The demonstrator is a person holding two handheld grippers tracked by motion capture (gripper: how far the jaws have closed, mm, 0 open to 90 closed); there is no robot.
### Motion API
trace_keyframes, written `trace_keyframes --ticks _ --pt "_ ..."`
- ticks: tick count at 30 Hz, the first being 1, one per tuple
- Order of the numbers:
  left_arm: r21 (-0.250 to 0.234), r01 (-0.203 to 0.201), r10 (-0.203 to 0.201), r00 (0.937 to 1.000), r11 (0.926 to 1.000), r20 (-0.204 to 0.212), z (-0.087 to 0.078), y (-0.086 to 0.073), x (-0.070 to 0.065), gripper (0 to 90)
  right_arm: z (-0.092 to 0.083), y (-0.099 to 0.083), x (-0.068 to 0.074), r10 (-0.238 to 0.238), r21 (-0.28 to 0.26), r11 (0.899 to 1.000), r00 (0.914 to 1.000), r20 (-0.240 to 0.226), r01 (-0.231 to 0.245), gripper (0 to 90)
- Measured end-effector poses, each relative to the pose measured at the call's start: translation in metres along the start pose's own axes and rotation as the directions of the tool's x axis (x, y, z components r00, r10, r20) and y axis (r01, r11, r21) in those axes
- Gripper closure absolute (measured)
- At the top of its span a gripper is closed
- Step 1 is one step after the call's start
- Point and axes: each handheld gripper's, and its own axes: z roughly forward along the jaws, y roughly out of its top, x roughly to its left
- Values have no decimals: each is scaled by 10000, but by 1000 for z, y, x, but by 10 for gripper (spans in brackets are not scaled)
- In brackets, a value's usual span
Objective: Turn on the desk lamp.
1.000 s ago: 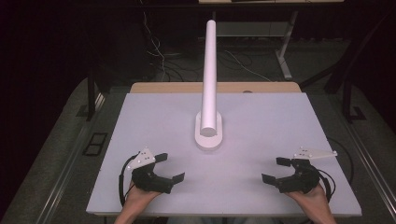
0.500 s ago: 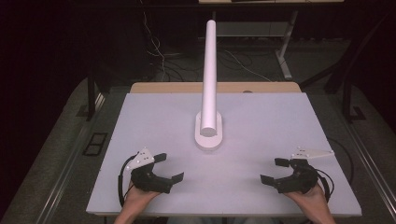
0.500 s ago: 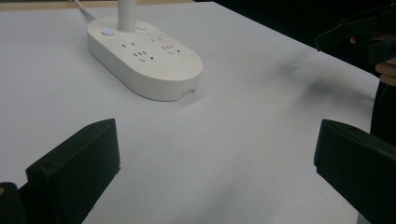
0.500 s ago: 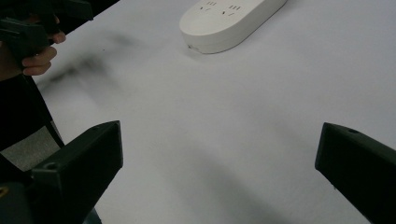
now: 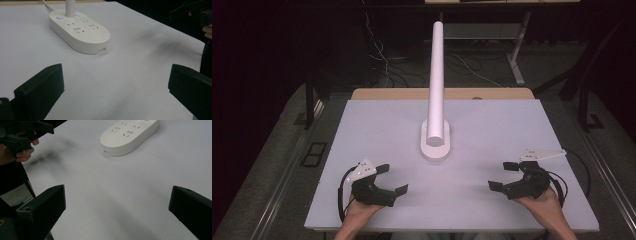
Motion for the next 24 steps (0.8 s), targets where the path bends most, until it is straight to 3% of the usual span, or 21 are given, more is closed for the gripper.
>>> trace_keyframes --ticks 24 --pt "-24 29 -29 10000 10000 16 0 0 0 0 22 55 -7 -616 499 9968 9978 -258 628 7"
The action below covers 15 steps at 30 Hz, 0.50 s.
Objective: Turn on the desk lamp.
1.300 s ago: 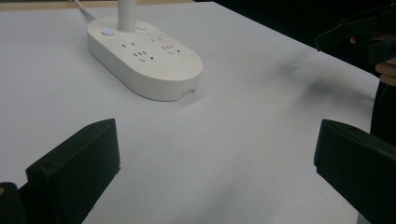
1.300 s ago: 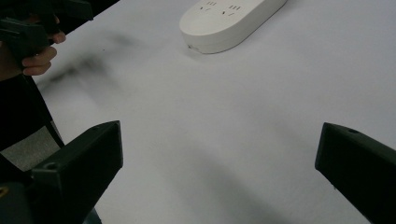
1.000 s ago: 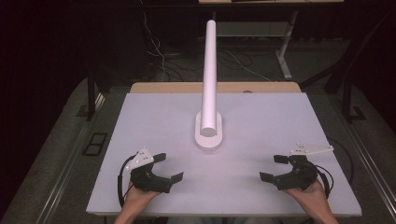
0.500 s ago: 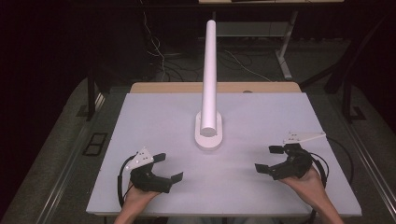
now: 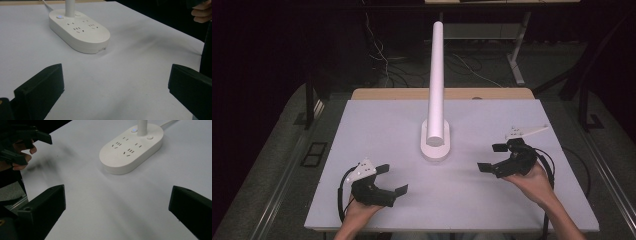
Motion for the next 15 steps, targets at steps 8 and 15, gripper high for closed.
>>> trace_keyframes --ticks 8,15 --pt "-41 31 -31 10000 10000 -5 -1 0 0 0 8 20 -5 -190 100 9998 9998 -33 190 8" --pt "-55 21 -21 10000 10000 -10 -1 0 1 0 15 37 -10 -280 63 9996 9996 -43 280 8"
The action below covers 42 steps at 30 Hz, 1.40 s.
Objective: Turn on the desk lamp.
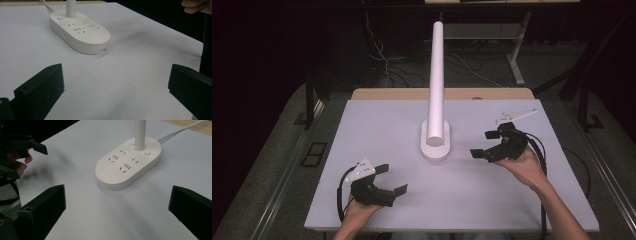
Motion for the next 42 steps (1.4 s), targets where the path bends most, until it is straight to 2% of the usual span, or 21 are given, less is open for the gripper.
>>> trace_keyframes --ticks 3,19,27,36,42 --pt "-2 11 -11 10000 10000 2 0 0 0 0 3 6 -1 -32 -40 10000 9999 -129 31 50" --pt "-65 18 -18 10000 10000 22 -1 0 0 0 31 30 -9 -111 252 9996 9997 -236 117 50" --pt "-78 48 -48 10000 10000 5 -2 0 1 0 42 41 -16 62 269 9996 9997 -228 -56 51" --pt "-50 12 -12 10000 10000 10 -1 0 1 0 53 51 -28 237 338 9992 9997 -71 -235 51" --pt "-72 22 -22 10000 10000 17 -2 1 2 0 60 57 -35 236 293 9993 9997 80 -238 87"
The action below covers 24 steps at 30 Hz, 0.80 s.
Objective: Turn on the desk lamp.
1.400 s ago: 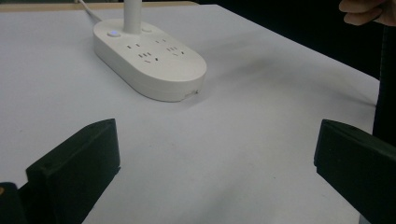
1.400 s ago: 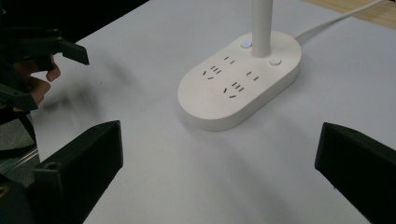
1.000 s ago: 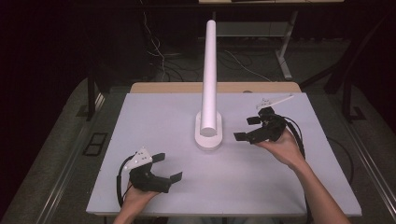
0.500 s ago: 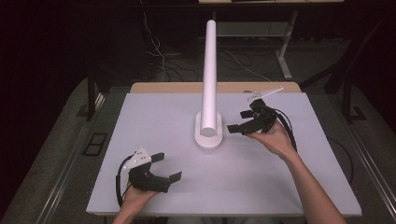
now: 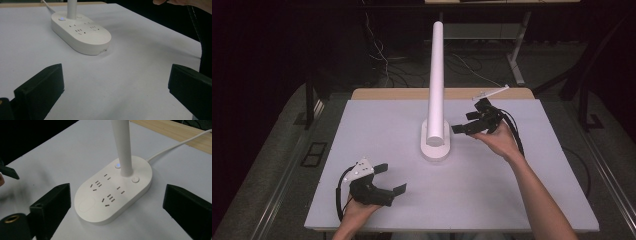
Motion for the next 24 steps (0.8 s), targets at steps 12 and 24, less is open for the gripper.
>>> trace_keyframes --ticks 12,24 --pt "-85 -19 20 10000 10000 56 -2 1 1 0 19 5 -10 -38 -119 9999 9996 -276 35 348" --pt "-93 -42 43 10000 9999 34 -1 1 2 0 33 5 -22 185 -374 9991 9987 -471 -203 621"
